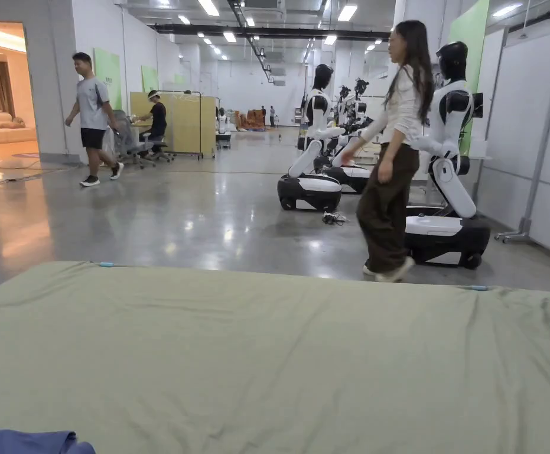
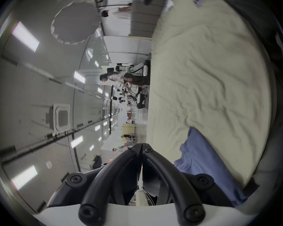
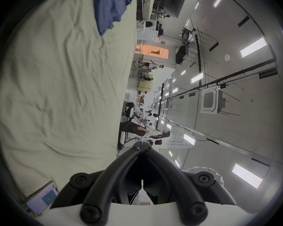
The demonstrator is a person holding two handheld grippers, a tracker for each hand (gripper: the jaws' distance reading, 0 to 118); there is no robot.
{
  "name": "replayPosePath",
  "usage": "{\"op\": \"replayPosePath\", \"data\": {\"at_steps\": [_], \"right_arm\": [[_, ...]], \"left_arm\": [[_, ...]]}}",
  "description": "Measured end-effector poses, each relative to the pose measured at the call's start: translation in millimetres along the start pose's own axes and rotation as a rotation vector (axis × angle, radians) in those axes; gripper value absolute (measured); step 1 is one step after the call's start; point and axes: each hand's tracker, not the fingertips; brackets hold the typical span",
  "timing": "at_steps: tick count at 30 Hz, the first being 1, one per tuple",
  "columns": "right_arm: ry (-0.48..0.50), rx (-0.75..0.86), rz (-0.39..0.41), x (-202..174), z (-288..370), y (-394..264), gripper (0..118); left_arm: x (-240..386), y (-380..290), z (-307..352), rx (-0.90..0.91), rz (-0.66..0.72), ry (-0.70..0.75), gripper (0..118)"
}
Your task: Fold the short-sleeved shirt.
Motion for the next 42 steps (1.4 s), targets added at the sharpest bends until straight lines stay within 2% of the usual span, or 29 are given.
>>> {"op": "replayPosePath", "data": {"at_steps": [1,3,4,6,7,8,9,10,11,12,13,14,16,17,18,25,31,36,42], "right_arm": [[0.008,-0.001,-0.011,3.2,-0.4,-1.8,0],[0.084,-0.020,-0.082,10.8,-3.8,-1.7,0],[0.078,-0.039,-0.117,12.8,-6.5,-1.6,0],[0.055,-0.060,-0.133,16.8,-9.5,-4.2,0],[0.007,-0.056,-0.166,18.9,-9.1,-5.1,0],[-0.039,-0.090,-0.273,25.9,-10.3,-3.8,0],[-0.034,-0.123,-0.413,33.6,-11.3,-3.2,0],[-0.041,-0.154,-0.608,44.3,-12.9,-5.6,0],[-0.051,-0.206,-0.888,55.2,-15.9,-10.7,0],[-0.033,-0.227,-1.074,60.4,-16.8,-16.3,0],[0.002,-0.238,-1.313,65.7,-16.9,-25.6,0],[0.033,-0.244,-1.542,64.4,-15.9,-37.4,0],[0.048,-0.247,-1.748,54.8,-11.8,-48.7,0],[0.030,-0.278,-1.778,51.1,-9.0,-47.8,0],[0.022,-0.286,-1.757,49.6,-7.0,-47.0,0],[0.043,-0.213,-1.705,51.1,-1.4,-38.8,0],[0.049,-0.185,-1.706,53.2,-1.5,-35.3,0],[0.089,-0.133,-1.699,58.5,-10.2,-23.8,0],[0.191,0.011,-1.693,67.1,-27.0,20.2,0]], "left_arm": [[-0.1,-0.2,0.1,-0.001,0.017,-0.011,3],[-5.1,-1.0,-0.1,0.005,0.060,-0.017,3],[-7.6,-1.4,-0.8,0.003,0.065,-0.007,3],[-15.6,-2.3,-2.5,-0.007,0.089,0.063,3],[-24.2,-1.0,-3.2,-0.016,0.155,0.077,3],[-35.2,-1.4,-3.8,-0.029,0.283,0.083,3],[-45.8,-3.5,-4.3,-0.038,0.441,0.078,3],[-57.4,-8.3,-4.8,-0.039,0.679,0.084,3],[-69.0,-15.6,-5.0,-0.014,0.965,0.043,3],[-73.9,-24.3,-4.4,0.023,1.159,-0.002,3],[-74.9,-35.4,-4.7,0.061,1.369,-0.056,3],[-72.3,-44.1,-4.9,0.080,1.522,-0.085,3],[-64.9,-52.4,-3.3,0.119,1.618,-0.075,3],[-60.0,-56.4,2.7,0.183,1.646,-0.069,3],[-57.2,-54.4,5.6,0.209,1.656,-0.061,3],[-61.6,-52.3,9.8,0.171,1.640,-0.019,3],[-62.7,-47.0,12.4,0.151,1.603,-0.004,3],[-64.6,-51.7,21.5,0.132,1.610,0.010,3],[-66.5,-73.3,46.2,0.040,1.561,0.083,3]]}}
